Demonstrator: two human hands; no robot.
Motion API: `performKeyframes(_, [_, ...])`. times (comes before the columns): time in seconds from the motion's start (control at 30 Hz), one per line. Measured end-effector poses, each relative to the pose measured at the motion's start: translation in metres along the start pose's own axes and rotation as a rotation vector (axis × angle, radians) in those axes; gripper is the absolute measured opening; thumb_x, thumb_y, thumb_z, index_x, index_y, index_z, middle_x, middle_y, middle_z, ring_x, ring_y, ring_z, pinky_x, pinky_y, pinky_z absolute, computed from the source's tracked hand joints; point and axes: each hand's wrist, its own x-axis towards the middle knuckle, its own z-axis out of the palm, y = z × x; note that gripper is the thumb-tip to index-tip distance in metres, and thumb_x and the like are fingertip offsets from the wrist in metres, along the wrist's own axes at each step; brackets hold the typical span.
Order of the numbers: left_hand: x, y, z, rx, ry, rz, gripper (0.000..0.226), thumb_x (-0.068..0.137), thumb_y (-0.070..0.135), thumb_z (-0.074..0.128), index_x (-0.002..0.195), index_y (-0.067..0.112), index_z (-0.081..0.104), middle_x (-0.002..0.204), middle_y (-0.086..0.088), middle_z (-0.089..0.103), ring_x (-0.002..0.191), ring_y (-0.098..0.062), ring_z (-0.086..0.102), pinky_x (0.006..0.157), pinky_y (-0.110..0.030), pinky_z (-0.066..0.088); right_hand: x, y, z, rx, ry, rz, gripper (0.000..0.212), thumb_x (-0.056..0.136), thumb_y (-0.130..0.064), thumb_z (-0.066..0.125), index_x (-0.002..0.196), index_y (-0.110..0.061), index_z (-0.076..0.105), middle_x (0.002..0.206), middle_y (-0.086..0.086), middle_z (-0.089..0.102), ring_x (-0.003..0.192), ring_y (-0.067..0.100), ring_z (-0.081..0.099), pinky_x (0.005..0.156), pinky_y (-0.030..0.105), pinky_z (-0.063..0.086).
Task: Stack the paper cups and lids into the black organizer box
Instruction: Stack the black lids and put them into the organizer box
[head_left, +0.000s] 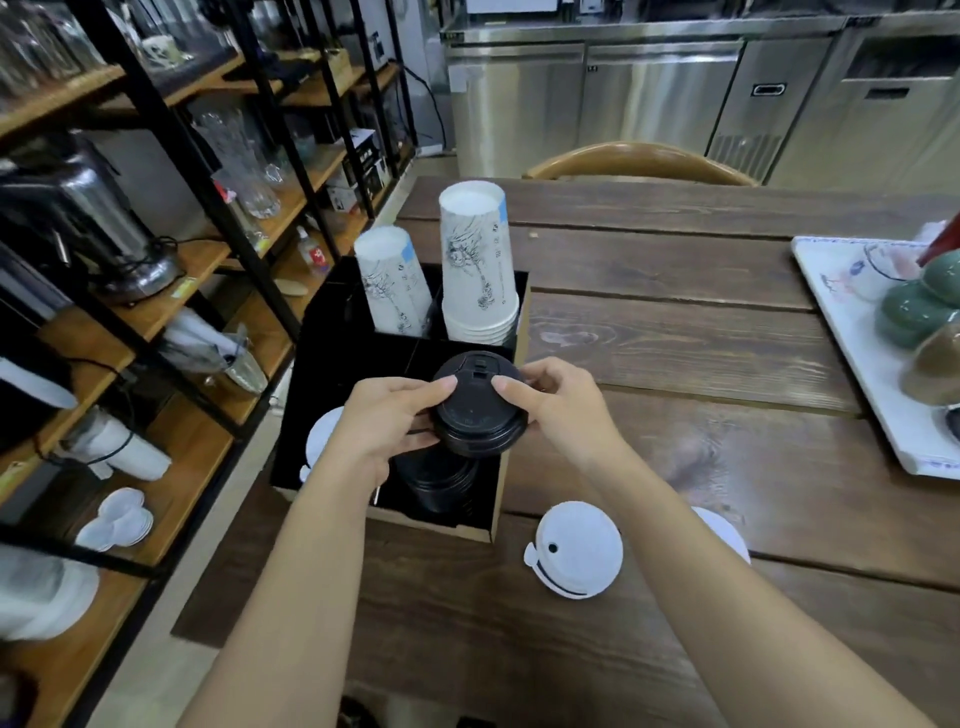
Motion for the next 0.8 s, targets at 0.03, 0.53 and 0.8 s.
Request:
performKeyframes(0.03, [-0.001, -0.003, -0.006, -0.006, 0.017, 0.009, 0.014, 0.079, 0.021, 0.072, 0.083, 0.007, 0.070, 0.074, 0.001, 0.076, 0.068, -0.012, 0.071, 0.067, -0.027, 0.058, 0.000, 0.000, 0.007, -0.001, -0.003, 0.007, 0.029, 0.078, -0.035, 0.070, 0.092, -0.011, 0.063, 0.094, 0.011, 0.068, 0.089, 0.028, 0.066, 0.074, 0.047, 0.056])
performKeyframes(0.53, [0.004, -0.052, -0.040, 0.106, 0.111, 0.008, 0.019, 0.083, 0.025, 0.067, 0.067, 0.016, 0.068, 0.090, -0.014, 0.073, 0.095, -0.033, 0.067, 0.093, -0.052, 0.051, -0.012, 0.023, 0.063, -0.278, 0.071, 0.136, 0.030, 0.081, -0.038, 0.067, 0.097, -0.013, 0.060, 0.100, 0.003, 0.065, 0.091, 0.020, 0.060, 0.076, 0.033, 0.048])
performKeyframes(0.8, [0.001, -0.048, -0.041, 0.262, 0.047, 0.049, 0.024, 0.088, 0.030, 0.060, 0.065, 0.024, 0.055, 0.077, -0.001, 0.061, 0.084, -0.024, 0.058, 0.091, -0.050, 0.048, -0.014, 0.024, 0.070, -0.493, 0.144, 0.081, 0.036, 0.087, -0.039, 0.058, 0.101, -0.006, 0.059, 0.099, 0.006, 0.059, 0.094, 0.024, 0.054, 0.077, 0.034, 0.043])
